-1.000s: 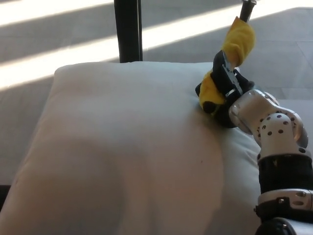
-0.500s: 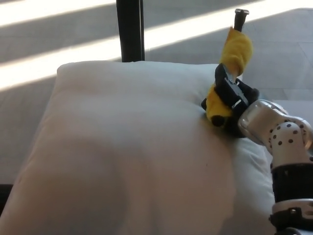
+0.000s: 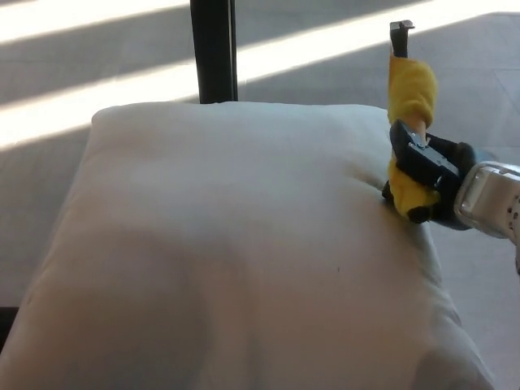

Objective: A hammer is kept on the right hand side and a pillow is kept on the left hand side on the desk infront of the robot and the robot uses its right hand to pick up the hammer and makes a downward swinging motion to hit the pillow

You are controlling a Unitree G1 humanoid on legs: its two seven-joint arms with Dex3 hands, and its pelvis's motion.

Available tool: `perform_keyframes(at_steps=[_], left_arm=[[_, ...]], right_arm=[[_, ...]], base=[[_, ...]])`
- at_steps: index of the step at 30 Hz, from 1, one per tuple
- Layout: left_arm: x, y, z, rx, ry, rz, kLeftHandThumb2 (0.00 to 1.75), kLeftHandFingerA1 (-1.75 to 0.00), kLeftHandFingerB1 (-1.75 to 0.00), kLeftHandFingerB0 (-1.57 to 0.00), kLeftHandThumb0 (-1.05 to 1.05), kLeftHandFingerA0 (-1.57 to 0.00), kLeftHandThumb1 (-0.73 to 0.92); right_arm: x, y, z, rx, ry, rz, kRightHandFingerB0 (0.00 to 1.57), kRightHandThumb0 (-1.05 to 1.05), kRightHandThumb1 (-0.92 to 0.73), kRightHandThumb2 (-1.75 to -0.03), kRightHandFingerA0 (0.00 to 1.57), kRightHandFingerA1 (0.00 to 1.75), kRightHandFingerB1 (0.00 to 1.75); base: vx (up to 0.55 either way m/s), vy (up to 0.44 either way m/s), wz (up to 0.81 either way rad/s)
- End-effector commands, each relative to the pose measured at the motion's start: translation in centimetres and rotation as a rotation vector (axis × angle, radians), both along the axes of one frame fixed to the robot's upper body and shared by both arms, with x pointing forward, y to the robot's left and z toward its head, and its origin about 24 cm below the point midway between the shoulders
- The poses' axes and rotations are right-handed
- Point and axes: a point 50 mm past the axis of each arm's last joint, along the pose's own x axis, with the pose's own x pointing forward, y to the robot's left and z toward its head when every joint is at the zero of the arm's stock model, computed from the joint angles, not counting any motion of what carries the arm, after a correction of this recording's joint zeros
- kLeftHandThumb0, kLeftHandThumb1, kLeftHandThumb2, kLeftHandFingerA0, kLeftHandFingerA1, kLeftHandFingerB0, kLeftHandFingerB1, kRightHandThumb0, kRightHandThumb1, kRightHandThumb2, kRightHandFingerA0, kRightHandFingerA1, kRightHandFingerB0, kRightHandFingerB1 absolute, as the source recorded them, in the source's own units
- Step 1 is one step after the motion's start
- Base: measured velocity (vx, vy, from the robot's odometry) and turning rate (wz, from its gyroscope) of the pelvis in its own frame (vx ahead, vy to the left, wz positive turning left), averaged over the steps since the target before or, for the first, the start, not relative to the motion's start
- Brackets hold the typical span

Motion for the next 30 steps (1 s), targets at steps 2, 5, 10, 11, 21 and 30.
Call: perform_keyframes(at_steps=[2,5,10,11,21,30], left_arm=[[-0.5,1.6,1.6,0.045,0.013,-0.006,0.66,-0.6,-0.5,-0.77,-0.75,-0.72,0.89],[-0.6,1.6,1.4,0.04,0.021,0.016,0.66,-0.59,-0.48,-0.78,-0.76,-0.73,0.87],[-0.7,1.5,1.4,0.039,0.02,0.013,0.66,-0.6,-0.49,-0.78,-0.74,-0.74,0.88],[-0.8,1.5,1.4,0.044,0.025,0.011,0.67,-0.58,-0.49,-0.77,-0.75,-0.74,0.89],[-1.0,1.5,1.3,0.048,0.038,0.01,0.67,-0.55,-0.46,-0.73,-0.74,-0.72,0.88],[-1.2,1.2,0.9,0.033,0.046,0.013,0.66,-0.6,-0.48,-0.76,-0.75,-0.72,0.88]], right_arm=[[-2.1,-3.5,2.9,0.012,0.079,0.531,0.78,-0.28,-0.56,-1.15,0.98,1.75,1.57],[-2.4,-4.0,3.0,0.039,0.087,0.57,0.8,-0.26,-0.56,-1.19,0.98,1.75,1.58],[-2.6,-4.4,3.0,0.043,0.105,0.577,0.79,-0.27,-0.57,-1.17,0.99,1.75,1.59],[-2.7,-4.3,2.8,0.023,0.102,0.588,0.8,-0.27,-0.57,-1.17,1.0,1.75,1.57],[-2.5,-4.8,3.2,-0.112,0.058,0.605,0.77,-0.33,-0.59,-1.16,1.01,1.75,1.69],[-2.2,-5.2,4.1,-0.087,0.014,0.598,0.79,-0.34,-0.58,-1.11,1.02,1.75,1.56]], base=[[0.0,0.0,0.0],[0.0,0.0,0.0],[0.0,0.0,0.0],[0.0,0.0,0.0],[0.0,0.0,0.0],[0.0,0.0,0.0]])
